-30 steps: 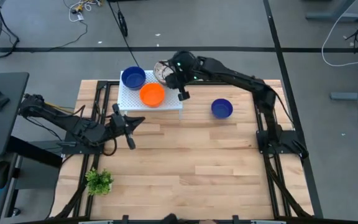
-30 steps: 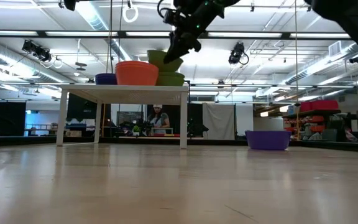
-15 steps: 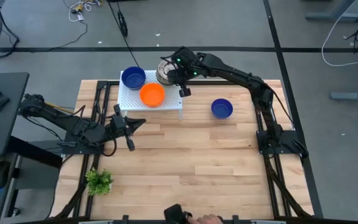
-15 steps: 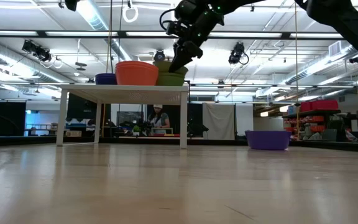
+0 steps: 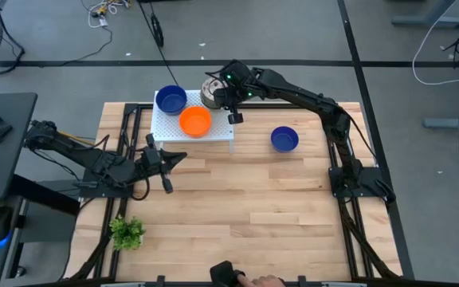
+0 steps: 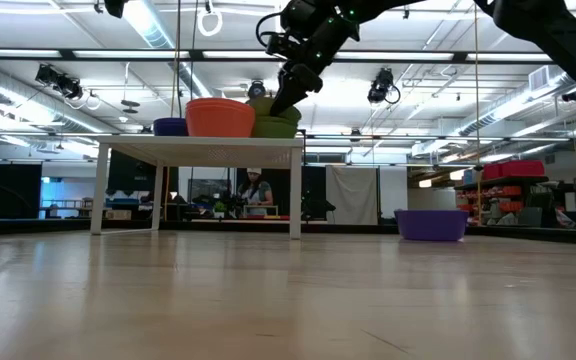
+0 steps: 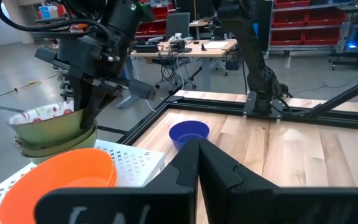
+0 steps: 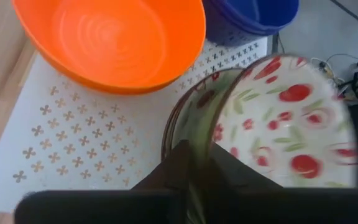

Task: Pick & Place Mini bowls
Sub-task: Stack the white bowl on top of the white bowls on the shelf, then stack the blue bowl on top of the blue bowls on the shelf

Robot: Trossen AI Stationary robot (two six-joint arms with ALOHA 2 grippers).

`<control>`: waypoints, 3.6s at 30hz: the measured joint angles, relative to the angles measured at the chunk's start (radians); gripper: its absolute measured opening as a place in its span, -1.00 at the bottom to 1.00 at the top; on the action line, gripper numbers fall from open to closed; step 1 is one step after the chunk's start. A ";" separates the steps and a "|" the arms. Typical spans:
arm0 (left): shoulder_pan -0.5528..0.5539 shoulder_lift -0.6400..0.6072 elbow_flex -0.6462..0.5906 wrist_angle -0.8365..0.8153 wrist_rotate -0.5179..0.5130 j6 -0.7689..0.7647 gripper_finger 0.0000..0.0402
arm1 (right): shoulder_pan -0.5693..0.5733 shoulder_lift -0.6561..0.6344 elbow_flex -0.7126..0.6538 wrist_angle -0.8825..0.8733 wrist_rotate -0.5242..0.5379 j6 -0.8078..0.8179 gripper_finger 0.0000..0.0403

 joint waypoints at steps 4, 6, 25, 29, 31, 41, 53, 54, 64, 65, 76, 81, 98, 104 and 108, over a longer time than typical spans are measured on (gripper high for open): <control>0.000 0.000 0.000 0.000 0.000 0.000 -0.92 | 0.001 0.000 0.000 0.020 -0.002 0.011 -0.71; 0.000 0.000 0.000 0.000 0.000 0.000 -0.92 | 0.001 0.000 0.000 0.030 -0.001 0.021 -0.67; 0.000 0.000 0.000 -0.009 0.001 0.000 -0.92 | 0.005 -0.002 0.068 -0.021 -0.033 0.087 0.07; 0.000 0.000 0.000 -0.010 0.001 0.000 -0.92 | 0.010 -0.002 0.113 -0.073 -0.108 0.105 0.06; 0.000 0.000 0.000 -0.010 0.001 0.000 -0.92 | 0.009 -0.002 0.120 -0.085 -0.146 0.133 -0.04; 0.000 0.000 0.000 -0.022 0.001 -0.007 -0.92 | -0.037 -0.004 -0.015 0.038 -0.199 0.289 -0.91; 0.000 0.000 0.000 -0.023 0.001 -0.007 -0.92 | -0.036 -0.019 -0.060 0.114 -0.209 0.283 -0.98; 0.000 0.000 0.000 -0.023 0.001 -0.007 -0.92 | -0.036 -0.029 -0.059 0.118 -0.209 0.289 -0.98; 0.000 0.000 0.000 -0.024 0.001 -0.008 -0.92 | -0.113 -0.047 -0.057 0.340 -0.021 0.562 -0.99; 0.000 0.000 0.000 -0.023 0.001 -0.008 -0.92 | -0.128 -0.044 -0.057 0.342 -0.022 0.586 -0.99; 0.000 0.000 0.000 -0.023 0.001 -0.008 -0.92 | -0.181 -0.041 -0.175 0.378 -0.153 0.624 -0.98; 0.000 0.000 0.000 -0.023 0.001 -0.008 -0.92 | -0.181 -0.041 -0.198 0.430 -0.154 0.630 -0.98; 0.000 0.000 0.000 -0.020 0.000 -0.008 -0.92 | -0.109 -0.027 -0.199 0.601 -0.261 0.675 -0.99; 0.000 0.001 0.000 -0.016 -0.002 -0.008 -0.92 | -0.096 -0.015 -0.198 0.632 -0.270 0.702 -0.99; 0.000 0.001 0.000 -0.019 -0.002 -0.008 -0.92 | -0.097 -0.012 -0.198 0.593 -0.216 0.669 -1.00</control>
